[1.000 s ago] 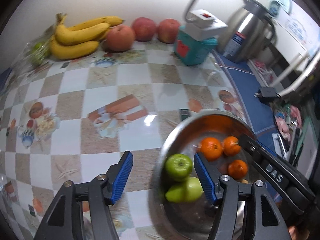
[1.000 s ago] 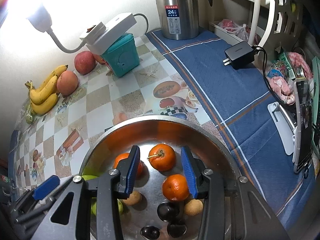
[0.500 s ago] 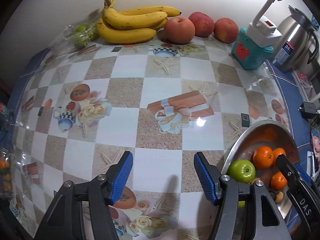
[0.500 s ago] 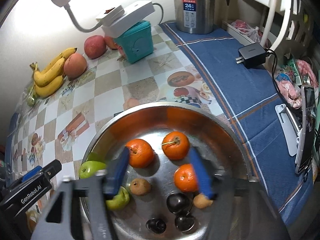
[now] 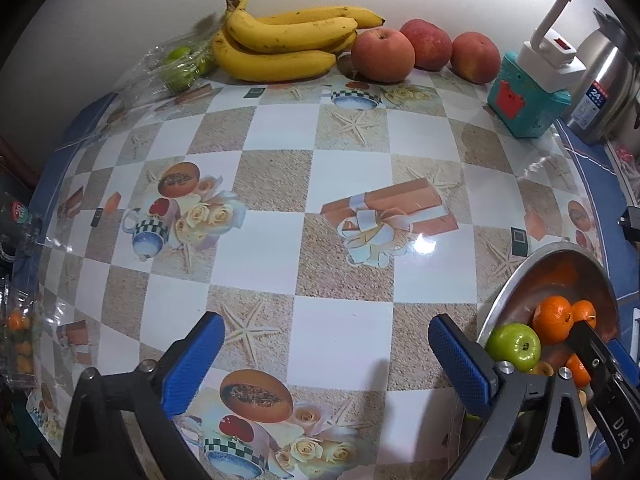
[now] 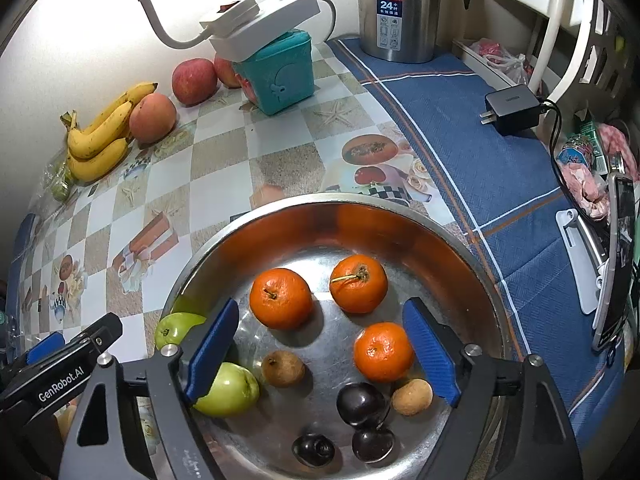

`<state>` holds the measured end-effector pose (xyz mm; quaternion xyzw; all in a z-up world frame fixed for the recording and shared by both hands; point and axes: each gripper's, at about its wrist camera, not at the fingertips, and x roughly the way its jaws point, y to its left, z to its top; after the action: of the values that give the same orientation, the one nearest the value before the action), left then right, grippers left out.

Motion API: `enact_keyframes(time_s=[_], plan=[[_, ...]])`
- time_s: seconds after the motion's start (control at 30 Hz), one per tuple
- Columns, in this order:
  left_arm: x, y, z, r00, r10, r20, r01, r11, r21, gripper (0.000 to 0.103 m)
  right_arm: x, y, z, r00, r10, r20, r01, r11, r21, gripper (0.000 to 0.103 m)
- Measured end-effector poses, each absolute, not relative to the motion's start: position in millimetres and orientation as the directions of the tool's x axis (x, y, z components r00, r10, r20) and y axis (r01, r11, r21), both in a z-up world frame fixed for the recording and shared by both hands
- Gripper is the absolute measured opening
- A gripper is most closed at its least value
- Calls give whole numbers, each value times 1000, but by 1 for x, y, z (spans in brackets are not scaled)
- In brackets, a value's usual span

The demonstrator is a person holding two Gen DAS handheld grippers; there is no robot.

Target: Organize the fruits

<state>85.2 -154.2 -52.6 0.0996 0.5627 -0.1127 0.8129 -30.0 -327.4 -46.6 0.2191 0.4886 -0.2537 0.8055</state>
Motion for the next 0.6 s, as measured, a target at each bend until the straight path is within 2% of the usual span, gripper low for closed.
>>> enact_keyframes(time_s=[0.13, 0.2, 0.23, 0.27, 0.6], plan=[[85, -154, -52, 349, -82, -934, 298, 954, 28, 103, -29, -326, -47, 402, -189, -896, 610, 785, 108, 85], [85, -155, -52, 352, -87, -932, 302, 953, 25, 103, -28, -324, -46, 407, -193, -893, 606, 788, 106, 90], [84, -155, -52, 352, -89, -932, 303, 953, 23, 103, -28, -324, -46, 411, -192, -891, 605, 789, 109, 98], [84, -155, -52, 351, -93, -932, 303, 953, 19, 103, -29, -324, -46, 417, -190, -889, 604, 789, 115, 99], [82, -151, -50, 347, -100, -933, 306, 952, 12, 103, -31, -324, -44, 422, -189, -887, 614, 779, 126, 99]])
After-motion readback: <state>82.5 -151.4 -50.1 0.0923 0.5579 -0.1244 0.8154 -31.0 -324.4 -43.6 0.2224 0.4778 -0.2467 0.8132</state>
